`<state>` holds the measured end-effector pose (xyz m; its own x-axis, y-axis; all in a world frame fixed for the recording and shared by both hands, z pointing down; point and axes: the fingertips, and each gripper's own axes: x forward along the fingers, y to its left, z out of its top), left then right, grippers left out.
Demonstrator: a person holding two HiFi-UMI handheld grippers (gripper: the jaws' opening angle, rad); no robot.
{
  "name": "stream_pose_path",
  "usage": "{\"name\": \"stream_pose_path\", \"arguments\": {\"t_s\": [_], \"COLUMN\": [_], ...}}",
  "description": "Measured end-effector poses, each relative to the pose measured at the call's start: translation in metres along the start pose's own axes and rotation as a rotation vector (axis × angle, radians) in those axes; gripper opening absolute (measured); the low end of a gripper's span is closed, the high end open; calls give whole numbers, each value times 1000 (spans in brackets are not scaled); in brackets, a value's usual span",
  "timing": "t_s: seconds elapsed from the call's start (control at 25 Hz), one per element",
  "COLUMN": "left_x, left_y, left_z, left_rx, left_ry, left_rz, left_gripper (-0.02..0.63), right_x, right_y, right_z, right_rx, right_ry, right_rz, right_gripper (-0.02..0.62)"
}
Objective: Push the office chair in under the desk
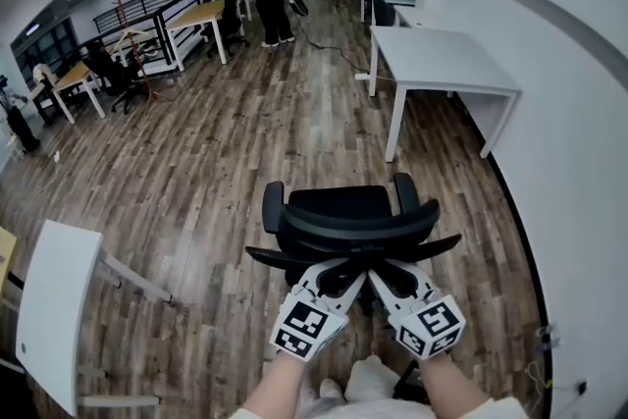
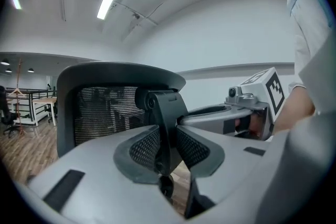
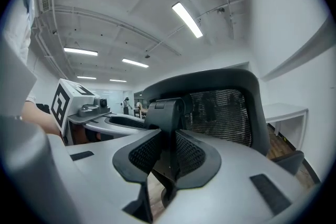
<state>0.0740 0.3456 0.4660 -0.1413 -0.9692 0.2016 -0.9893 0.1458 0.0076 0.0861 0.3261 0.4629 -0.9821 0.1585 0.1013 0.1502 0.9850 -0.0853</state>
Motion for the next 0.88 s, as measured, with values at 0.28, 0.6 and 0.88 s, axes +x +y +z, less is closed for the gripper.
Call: {"name": "stream_pose_path", "arguments": {"t_s": [0.28, 0.6, 0.88], "left_x": [1, -23, -44], "left_y": [-17, -1, 19], "left_z": [-3, -11, -15], "left_rx": [14, 15, 39], "left_ry": [47, 66, 60], "left_rz": [-74, -68, -152], "left_gripper": [94, 94, 94], "right_x": [-14, 0, 18], "right_y": [1, 24, 44], "right_z": [-4, -6, -6], "right_rx": [-2, -21, -15], "right_ry": [25, 0, -23], "right_rz": [59, 38, -108], "right_gripper": [95, 94, 94]}}
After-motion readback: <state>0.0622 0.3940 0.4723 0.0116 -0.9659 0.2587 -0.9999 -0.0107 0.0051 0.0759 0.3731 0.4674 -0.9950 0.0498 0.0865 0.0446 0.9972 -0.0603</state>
